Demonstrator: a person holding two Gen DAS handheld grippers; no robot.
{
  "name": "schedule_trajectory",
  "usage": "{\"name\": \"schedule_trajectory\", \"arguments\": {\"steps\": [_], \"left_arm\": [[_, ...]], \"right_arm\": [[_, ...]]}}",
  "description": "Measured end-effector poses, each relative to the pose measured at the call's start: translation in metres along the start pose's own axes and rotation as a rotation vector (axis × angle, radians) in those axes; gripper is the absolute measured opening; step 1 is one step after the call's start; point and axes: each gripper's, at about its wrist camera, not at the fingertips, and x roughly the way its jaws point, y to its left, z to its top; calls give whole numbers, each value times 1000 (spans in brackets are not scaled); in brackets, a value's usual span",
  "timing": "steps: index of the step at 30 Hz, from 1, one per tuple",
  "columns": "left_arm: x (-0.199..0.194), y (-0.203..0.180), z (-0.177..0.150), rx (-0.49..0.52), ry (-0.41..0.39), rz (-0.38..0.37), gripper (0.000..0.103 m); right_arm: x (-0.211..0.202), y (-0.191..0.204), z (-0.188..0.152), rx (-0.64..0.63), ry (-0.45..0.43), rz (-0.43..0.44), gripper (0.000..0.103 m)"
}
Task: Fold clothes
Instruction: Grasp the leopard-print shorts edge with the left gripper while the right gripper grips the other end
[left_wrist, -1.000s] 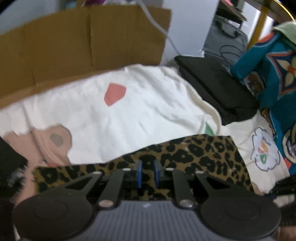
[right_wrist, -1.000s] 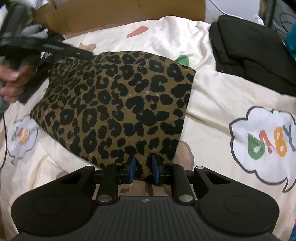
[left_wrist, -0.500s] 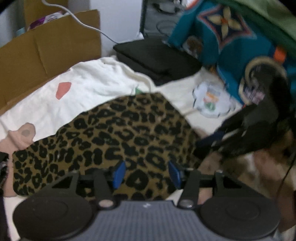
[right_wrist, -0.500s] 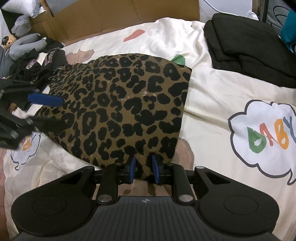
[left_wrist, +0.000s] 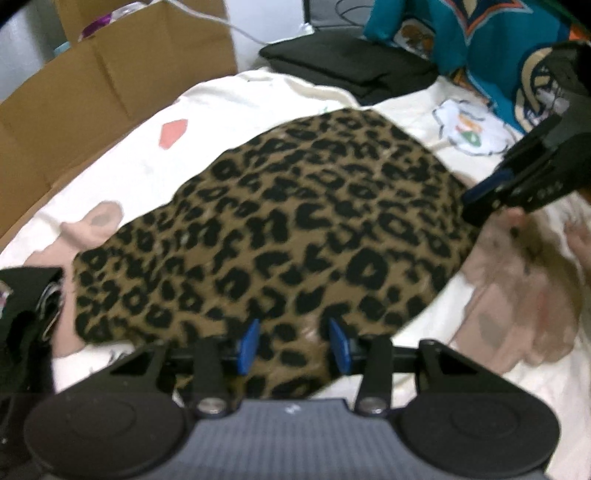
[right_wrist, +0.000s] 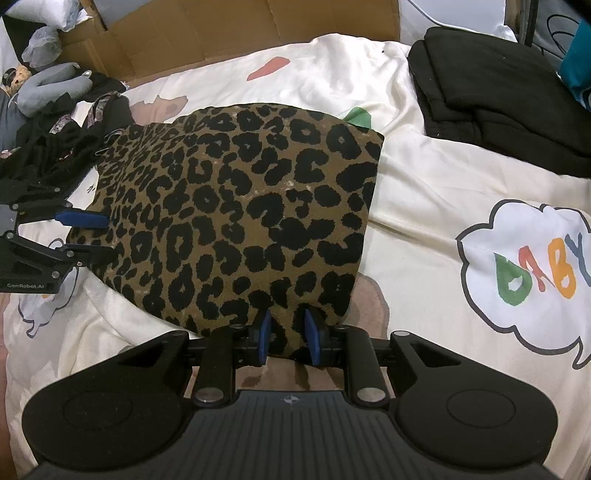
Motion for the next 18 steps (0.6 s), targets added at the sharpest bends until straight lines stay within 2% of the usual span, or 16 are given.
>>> {"name": "schedule_trajectory", "arguments": {"steps": [9,12,15,17,18], "left_arm": [[2,36,-29,-101,74,49,46],[-1,39,-24,-111,101,51,39],[-8,48,-16,-143,125,53,36],[-14,56,-13,-182,144,50,33],[-17,59,-12,-206,162,41,33]], "right_arm": [[0,-2,2,7,5,3,27],[-2,-3,4,26,8,5,27],[-8,-6,5,59,-7,23,28],[-14,-9,3,88,-13,53,31],[-17,-10,2,103,-14,74,35]]}}
